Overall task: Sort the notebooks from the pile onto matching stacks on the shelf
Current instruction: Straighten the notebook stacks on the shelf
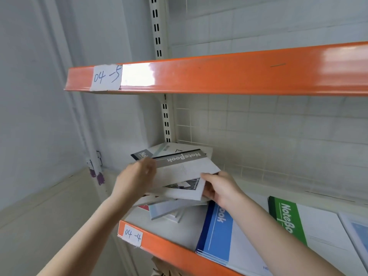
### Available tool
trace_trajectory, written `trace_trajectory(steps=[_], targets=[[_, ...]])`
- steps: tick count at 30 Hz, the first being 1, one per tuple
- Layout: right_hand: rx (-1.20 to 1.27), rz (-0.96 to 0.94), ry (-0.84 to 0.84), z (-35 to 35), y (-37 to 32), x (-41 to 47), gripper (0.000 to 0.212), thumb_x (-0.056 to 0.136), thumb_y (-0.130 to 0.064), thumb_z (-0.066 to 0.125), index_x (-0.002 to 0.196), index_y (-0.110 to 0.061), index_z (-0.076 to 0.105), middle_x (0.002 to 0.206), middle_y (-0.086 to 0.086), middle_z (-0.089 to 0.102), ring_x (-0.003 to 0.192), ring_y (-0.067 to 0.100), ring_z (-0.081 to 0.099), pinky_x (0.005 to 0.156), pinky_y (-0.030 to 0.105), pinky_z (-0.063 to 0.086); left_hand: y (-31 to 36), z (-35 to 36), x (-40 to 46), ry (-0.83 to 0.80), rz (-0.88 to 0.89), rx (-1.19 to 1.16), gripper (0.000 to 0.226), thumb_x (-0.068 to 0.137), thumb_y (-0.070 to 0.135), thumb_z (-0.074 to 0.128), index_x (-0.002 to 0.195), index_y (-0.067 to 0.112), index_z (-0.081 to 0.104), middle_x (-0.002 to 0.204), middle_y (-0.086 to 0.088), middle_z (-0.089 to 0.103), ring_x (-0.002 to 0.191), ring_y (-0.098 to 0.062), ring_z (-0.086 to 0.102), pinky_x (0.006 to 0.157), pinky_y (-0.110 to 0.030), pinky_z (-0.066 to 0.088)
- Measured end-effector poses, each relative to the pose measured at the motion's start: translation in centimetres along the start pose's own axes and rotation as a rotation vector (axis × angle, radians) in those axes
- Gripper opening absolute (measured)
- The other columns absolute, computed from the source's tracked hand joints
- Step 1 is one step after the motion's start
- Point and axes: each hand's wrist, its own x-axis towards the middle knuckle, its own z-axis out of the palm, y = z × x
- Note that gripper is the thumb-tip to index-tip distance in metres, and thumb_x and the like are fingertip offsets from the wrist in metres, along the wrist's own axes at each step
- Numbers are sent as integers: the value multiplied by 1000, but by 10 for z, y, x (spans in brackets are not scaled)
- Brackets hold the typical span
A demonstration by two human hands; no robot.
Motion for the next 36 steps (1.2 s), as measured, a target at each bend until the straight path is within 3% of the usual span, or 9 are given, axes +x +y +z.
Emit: trace_trajectory(steps=[3,9,16,22,25,28,30,32,36], targets=[[-15,7,18,-16,-7,-4,9,91,-2,54,98,-6,58,85,14,66,71,25,64,56,32,56,-25,-1,6,-17,-147,-48,27,98,28,44,117,19,60,117,-7,66,102,-28,62,85,-37,51],[-23,135,-28,-57,-14,-18,16,88,-24,62,94,-9,60,68,11,68,55,25,65,51,30,55,-20,10,-20,-37,-108,-1,26,97,28,43,85,15,62,91,-9,68,84,-30,62,73,-36,50],[-24,-35,-62,-73,-17,-35,22,89,-1,58,110,-8,59,87,12,70,61,21,69,47,29,53,28,26,-42,0,-28,31,35,98,39,38,98,13,61,97,-2,65,85,-25,56,70,-33,46],[42,-102,-79,-134,-27,-76,34,86,-9,58,119,-5,60,110,17,68,86,28,68,71,36,56,64,33,-76,-8,19,-292,36,96,35,47,119,9,58,117,-12,64,87,-25,60,68,-32,44],[71,-111,-80,-170,-35,-102,31,80,-16,58,108,-5,67,100,13,71,79,25,70,69,33,56,112,36,-95,-275,-139,-979,24,99,24,44,104,7,61,96,-20,66,78,-26,64,53,-25,55],[106,-133,-41,-207,-44,-134,25,88,-13,51,102,-6,71,100,14,71,79,25,71,66,33,58,160,49,-107,-359,-238,-1393,36,98,11,46,134,10,47,90,-19,48,67,-18,54,45,-18,49],[95,-176,11,-232,-48,-154,29,87,-12,53,111,-4,67,111,16,68,93,29,69,78,37,57,189,58,-114,-339,-209,-1472,55,96,0,44,144,25,33,85,-12,44,63,-15,50,45,-18,46],[79,-233,75,-258,-51,-173,38,84,-9,55,121,1,60,122,20,63,110,35,61,95,44,48,221,63,-123,-328,-93,-1474,58,90,-12,38,132,28,40,84,-11,48,69,-22,49,55,-26,47],[38,-361,206,-310,-57,-214,42,81,-6,62,123,-2,59,119,15,65,115,31,59,90,36,51,280,76,-149,-398,-42,-1418,19,92,1,40,105,9,52,88,-5,68,69,-16,58,57,-23,49]])
